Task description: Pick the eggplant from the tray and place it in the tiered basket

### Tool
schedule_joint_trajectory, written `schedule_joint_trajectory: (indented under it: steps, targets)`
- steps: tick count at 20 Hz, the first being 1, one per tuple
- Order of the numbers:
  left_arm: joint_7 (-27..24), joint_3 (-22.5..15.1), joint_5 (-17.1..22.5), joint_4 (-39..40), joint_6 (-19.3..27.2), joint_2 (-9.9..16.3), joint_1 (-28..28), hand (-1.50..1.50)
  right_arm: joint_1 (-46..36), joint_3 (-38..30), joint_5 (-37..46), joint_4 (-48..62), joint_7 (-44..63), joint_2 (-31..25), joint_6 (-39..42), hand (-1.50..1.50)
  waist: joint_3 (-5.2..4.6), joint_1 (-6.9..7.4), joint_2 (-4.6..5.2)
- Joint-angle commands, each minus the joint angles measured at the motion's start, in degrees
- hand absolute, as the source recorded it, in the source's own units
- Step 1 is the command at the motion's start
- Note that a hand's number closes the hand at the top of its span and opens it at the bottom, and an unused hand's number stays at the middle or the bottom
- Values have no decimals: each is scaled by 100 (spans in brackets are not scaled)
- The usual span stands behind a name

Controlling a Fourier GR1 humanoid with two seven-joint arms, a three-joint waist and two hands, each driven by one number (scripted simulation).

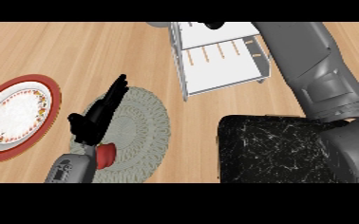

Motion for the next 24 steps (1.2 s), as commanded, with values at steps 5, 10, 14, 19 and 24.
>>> schedule_joint_trajectory:
  steps: [5, 10, 14, 19, 24]
  targets:
    - [-24, -26, -57, 154, -53, 0, -176, 0, -322, -761, -772, 779, 1597, 265, 505, -150, -3, -56, -4]
    - [159, 152, 31, 87, 36, 15, -215, 0, -186, -1158, -1235, 586, 1761, 247, 385, -150, 2, -118, -34]
    - [-111, 140, 7, 292, -42, 10, -171, 0, -53, -1221, -1207, 333, 1461, -184, -231, -150, 0, -90, 18]
    - [-62, 3, -12, -156, -83, 32, 326, 0, -45, -1176, -943, -23, 1425, -742, -1571, -150, 2, -65, -25]
    - [39, -106, -82, -223, 9, -111, 164, 0, 346, -1554, -1124, -64, 992, -1668, -1816, -150, 10, -38, 32]
